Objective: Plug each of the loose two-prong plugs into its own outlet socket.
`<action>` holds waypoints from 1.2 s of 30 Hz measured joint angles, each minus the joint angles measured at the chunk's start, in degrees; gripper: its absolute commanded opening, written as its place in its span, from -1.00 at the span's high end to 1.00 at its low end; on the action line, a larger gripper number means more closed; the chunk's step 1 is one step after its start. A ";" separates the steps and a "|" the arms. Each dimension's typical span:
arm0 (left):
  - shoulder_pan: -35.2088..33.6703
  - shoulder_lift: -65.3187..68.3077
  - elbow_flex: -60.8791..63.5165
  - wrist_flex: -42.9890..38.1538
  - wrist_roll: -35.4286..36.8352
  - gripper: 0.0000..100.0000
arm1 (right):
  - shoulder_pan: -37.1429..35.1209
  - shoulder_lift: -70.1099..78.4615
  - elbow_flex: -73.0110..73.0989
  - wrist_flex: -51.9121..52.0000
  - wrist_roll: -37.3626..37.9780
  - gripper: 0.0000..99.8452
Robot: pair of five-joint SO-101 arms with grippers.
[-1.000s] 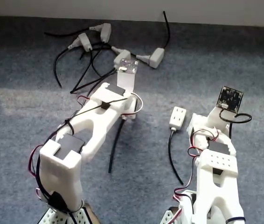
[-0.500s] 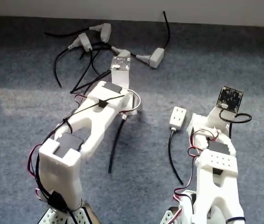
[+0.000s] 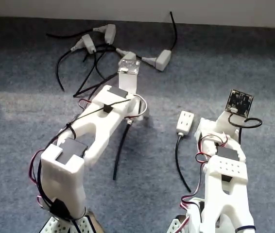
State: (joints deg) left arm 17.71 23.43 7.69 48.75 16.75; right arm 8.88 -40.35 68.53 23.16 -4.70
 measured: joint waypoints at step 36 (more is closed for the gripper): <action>4.04 0.00 -6.33 -0.79 -20.84 0.99 | 0.00 0.00 0.00 -1.85 0.00 0.78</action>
State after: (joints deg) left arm 21.76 23.43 1.36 47.96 -4.09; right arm 8.88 -40.35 68.53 21.32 -4.70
